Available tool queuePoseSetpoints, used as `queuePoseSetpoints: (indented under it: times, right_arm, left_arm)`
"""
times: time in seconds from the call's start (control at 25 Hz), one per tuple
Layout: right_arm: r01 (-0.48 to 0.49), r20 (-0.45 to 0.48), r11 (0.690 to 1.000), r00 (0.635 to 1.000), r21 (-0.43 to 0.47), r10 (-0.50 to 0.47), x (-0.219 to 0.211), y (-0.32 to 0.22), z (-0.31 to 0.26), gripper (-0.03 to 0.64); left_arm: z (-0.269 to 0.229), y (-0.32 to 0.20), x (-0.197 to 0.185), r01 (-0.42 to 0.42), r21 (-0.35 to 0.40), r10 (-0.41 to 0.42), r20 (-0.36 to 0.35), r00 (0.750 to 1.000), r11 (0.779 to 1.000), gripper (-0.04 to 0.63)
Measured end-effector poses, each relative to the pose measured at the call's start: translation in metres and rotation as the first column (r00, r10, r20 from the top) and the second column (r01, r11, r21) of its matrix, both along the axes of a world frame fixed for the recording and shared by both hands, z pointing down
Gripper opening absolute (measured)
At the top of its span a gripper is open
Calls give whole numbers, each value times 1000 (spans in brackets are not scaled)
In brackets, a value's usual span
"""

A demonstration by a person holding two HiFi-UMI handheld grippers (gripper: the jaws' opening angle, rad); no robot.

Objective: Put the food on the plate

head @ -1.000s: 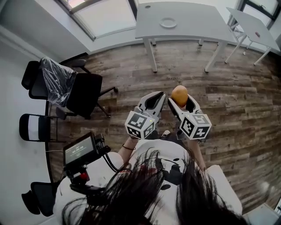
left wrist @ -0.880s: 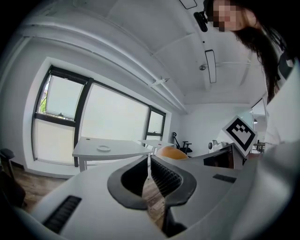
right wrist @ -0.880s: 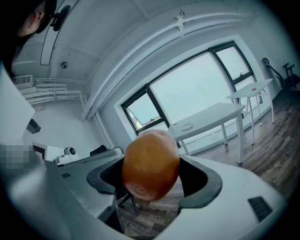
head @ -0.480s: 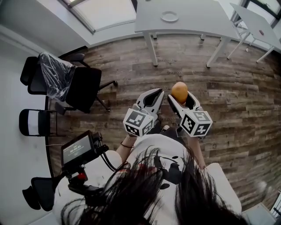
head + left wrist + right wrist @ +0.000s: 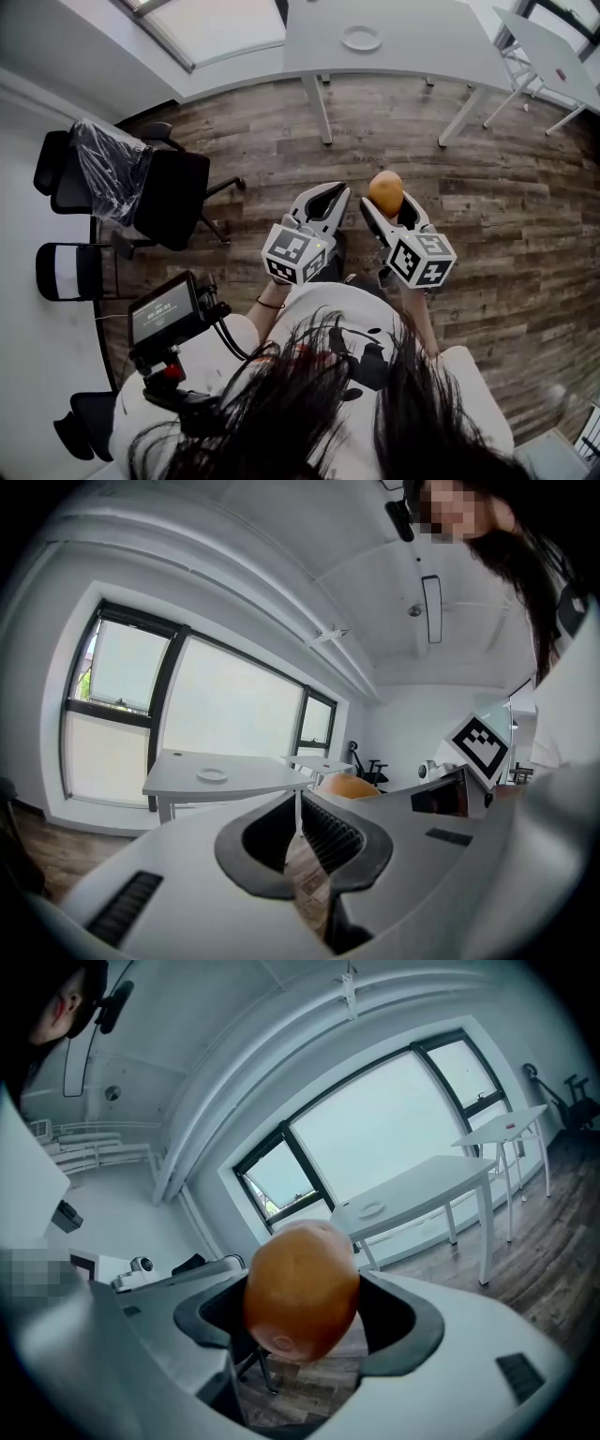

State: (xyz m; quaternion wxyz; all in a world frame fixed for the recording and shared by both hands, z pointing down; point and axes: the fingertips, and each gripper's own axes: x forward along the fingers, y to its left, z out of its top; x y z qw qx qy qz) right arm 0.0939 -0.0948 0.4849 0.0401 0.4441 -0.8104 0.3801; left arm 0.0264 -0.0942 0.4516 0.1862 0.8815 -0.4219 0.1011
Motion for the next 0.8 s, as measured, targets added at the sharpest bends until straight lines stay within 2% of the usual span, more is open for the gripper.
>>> queuePoseSetpoints:
  times: [0.24,0.56,0.8]
  right_arm:
    - [-32,-49,999,998,-39,30,-31,-108,21,362]
    - [-46,-37,999,998,17,47,-31,-128,9,362]
    - [-49,-60,998,997,-24,48,-76,-220,30,362]
  left_arm:
    - [18,-114,-35,-46,-22,45,-29,999,999,6]
    - [-1,-137,-31,-66,46,67,-36,997,997,6]
    - [24,-230,-78,-86,6,86,-71,994,996,6]
